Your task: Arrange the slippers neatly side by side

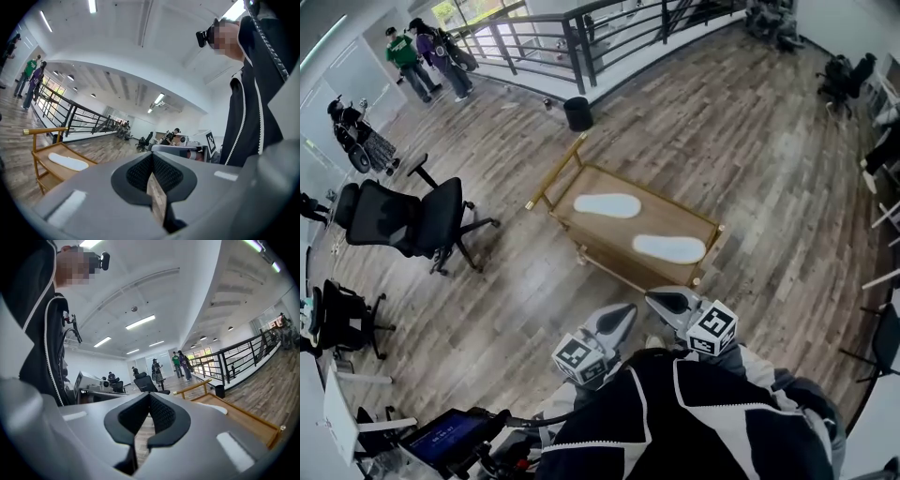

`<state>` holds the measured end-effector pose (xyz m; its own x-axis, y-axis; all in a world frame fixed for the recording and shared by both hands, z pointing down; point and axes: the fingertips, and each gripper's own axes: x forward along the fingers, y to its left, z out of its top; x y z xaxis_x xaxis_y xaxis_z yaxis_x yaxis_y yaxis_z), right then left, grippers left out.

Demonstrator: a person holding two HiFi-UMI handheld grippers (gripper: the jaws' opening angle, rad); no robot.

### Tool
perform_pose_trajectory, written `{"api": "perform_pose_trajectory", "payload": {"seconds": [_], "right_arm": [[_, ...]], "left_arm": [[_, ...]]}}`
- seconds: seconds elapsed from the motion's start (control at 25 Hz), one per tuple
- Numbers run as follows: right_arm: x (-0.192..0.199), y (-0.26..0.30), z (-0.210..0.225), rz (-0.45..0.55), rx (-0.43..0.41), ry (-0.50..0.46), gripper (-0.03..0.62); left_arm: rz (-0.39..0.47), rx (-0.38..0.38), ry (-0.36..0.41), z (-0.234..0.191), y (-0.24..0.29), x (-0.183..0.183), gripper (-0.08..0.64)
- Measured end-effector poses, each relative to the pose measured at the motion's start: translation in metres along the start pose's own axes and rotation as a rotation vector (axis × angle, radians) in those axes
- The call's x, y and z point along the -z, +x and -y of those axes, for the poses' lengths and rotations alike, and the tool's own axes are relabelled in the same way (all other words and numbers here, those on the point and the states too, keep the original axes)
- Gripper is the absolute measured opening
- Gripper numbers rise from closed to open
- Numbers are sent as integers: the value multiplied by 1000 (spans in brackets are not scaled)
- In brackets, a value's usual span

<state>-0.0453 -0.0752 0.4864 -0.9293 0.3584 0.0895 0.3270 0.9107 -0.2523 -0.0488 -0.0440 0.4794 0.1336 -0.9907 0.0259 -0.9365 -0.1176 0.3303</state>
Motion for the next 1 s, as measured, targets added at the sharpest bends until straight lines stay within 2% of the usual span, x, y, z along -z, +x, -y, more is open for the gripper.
{"api": "perform_pose_trajectory", "payload": {"seconds": [0.24,0.56,0.76,1.0], "right_arm": [[-18,-4,60,30,42,9,5],[-21,11,106,19,106,21,5],[-30,38,145,48,220,36,5],[-57,68,186,123,396,53,5]], "left_arm": [[8,48,34,-25,54,-13,20],[-29,119,16,-63,87,-19,20],[-60,224,16,-109,107,-28,20],[-94,372,82,-165,131,-68,20]]}}
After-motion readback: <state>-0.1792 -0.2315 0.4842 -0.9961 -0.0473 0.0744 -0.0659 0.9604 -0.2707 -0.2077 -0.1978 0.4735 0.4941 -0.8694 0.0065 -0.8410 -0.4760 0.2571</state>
